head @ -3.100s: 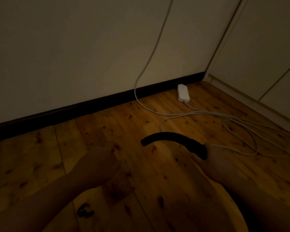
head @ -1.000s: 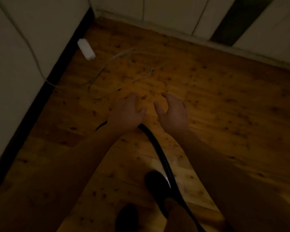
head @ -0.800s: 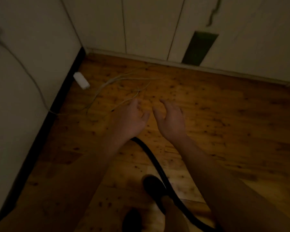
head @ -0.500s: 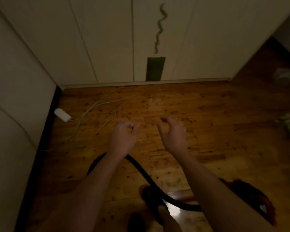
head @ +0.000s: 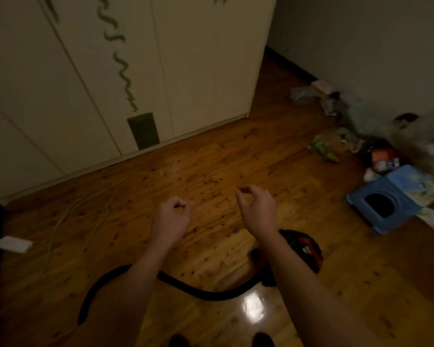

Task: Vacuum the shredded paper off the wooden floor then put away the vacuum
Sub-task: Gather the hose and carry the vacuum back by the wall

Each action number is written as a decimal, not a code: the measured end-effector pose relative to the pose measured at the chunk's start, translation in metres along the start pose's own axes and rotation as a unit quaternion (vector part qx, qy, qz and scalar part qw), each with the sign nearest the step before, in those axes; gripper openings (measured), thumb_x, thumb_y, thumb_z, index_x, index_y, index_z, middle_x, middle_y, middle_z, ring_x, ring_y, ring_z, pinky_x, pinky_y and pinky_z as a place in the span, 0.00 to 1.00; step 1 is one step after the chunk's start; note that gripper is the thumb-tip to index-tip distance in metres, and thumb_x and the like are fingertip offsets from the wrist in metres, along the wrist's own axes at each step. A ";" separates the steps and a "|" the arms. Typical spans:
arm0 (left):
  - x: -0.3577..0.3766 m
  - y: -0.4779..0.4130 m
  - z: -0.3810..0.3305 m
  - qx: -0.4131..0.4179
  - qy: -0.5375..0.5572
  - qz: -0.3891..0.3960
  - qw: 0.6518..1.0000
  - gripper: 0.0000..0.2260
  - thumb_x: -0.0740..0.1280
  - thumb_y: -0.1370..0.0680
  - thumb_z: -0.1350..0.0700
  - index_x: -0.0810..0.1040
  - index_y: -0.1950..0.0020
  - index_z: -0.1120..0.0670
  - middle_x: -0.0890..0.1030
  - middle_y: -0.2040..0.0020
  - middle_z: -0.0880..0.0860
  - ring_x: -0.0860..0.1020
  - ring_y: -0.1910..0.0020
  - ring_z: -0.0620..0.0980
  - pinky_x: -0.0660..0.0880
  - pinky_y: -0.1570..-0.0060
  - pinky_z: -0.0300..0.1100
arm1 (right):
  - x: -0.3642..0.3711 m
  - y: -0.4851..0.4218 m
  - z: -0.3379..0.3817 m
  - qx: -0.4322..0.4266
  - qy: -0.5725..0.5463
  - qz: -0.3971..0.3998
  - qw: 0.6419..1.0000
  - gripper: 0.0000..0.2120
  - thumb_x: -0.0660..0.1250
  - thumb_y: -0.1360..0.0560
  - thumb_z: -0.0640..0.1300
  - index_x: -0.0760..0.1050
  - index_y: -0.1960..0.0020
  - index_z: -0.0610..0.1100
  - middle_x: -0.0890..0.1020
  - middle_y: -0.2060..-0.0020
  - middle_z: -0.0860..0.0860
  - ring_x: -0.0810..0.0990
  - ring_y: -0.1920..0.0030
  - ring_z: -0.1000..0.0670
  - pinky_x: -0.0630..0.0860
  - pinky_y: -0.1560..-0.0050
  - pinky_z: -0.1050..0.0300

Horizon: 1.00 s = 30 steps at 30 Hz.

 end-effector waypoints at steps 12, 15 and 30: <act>0.174 0.072 -0.134 0.032 -0.002 0.086 0.996 0.09 0.69 0.23 0.52 0.76 0.61 0.52 0.82 0.46 0.55 0.78 0.42 0.55 0.72 0.51 0.43 | -0.161 0.020 -0.156 0.081 -0.073 -0.028 0.994 0.08 0.65 0.21 0.47 0.79 0.43 0.49 0.82 0.49 0.53 0.79 0.52 0.53 0.74 0.56 0.58; 0.209 0.084 -0.154 0.040 0.002 0.093 0.995 0.10 0.68 0.22 0.50 0.77 0.61 0.54 0.80 0.57 0.48 0.79 0.50 0.50 0.71 0.54 0.42 | -0.183 0.028 -0.181 0.102 -0.082 -0.025 0.991 0.10 0.65 0.20 0.49 0.79 0.41 0.50 0.82 0.50 0.54 0.79 0.56 0.54 0.76 0.59 0.57; 0.314 0.067 -0.167 0.060 -0.013 0.146 0.987 0.13 0.66 0.21 0.50 0.77 0.63 0.55 0.78 0.67 0.48 0.76 0.65 0.46 0.68 0.67 0.36 | -0.197 0.004 -0.248 0.151 -0.102 -0.043 0.982 0.09 0.63 0.20 0.52 0.78 0.43 0.53 0.82 0.54 0.56 0.81 0.64 0.55 0.80 0.63 0.54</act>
Point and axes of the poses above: each hand's wrist, its own y-axis away from the middle knuckle, its own x-axis out of the palm, z = x × y, the point moved 9 cm from there along -y, towards the middle knuckle
